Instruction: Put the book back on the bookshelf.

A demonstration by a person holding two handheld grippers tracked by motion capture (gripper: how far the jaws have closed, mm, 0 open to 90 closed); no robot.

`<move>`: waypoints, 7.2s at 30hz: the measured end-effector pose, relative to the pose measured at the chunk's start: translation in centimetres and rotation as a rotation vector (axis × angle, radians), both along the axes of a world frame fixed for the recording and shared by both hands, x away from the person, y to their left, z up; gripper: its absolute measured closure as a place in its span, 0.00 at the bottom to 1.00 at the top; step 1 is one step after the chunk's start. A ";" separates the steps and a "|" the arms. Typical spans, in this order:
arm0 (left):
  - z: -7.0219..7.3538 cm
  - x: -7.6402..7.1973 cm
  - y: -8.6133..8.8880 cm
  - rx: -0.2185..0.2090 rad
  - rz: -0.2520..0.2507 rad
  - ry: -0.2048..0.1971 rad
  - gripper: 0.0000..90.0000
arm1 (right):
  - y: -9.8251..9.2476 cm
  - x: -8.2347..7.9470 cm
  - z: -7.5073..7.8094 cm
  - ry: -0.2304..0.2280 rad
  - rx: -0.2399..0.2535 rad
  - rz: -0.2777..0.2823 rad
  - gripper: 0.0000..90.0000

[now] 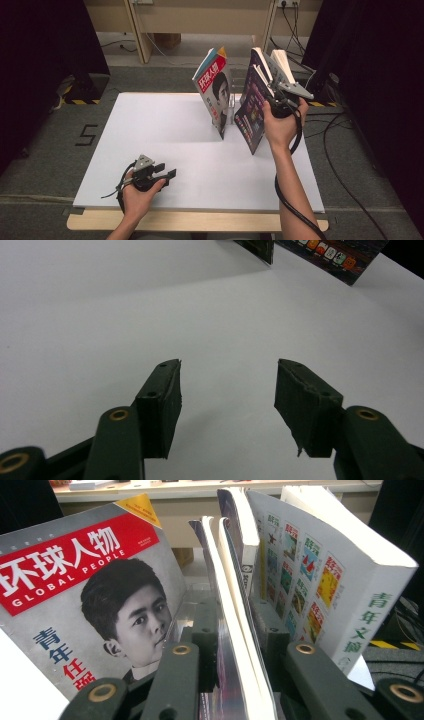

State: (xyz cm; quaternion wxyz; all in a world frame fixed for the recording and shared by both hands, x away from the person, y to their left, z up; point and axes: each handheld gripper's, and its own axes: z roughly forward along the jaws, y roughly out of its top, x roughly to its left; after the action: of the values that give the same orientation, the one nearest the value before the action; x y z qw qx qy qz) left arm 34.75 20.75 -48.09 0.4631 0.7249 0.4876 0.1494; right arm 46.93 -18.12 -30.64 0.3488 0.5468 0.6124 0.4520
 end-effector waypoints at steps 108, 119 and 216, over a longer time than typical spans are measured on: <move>0.0 0.2 1.0 0.002 0.026 -0.004 0.49 | 4.4 5.1 2.3 -0.097 -0.022 -0.002 0.94; -0.1 0.3 0.9 0.004 0.022 0.000 0.49 | 4.2 5.8 2.5 -0.092 -0.022 -0.015 0.94; -0.4 0.3 0.8 0.015 0.010 0.010 0.50 | 5.5 6.1 -0.7 -0.112 -0.104 -0.086 0.84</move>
State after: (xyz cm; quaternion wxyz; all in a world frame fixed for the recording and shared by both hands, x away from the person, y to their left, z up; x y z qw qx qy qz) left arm 35.07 21.59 -48.52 0.4546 0.7265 0.4924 0.1520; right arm 53.00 -12.64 -31.35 0.4296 0.5274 0.5907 0.4340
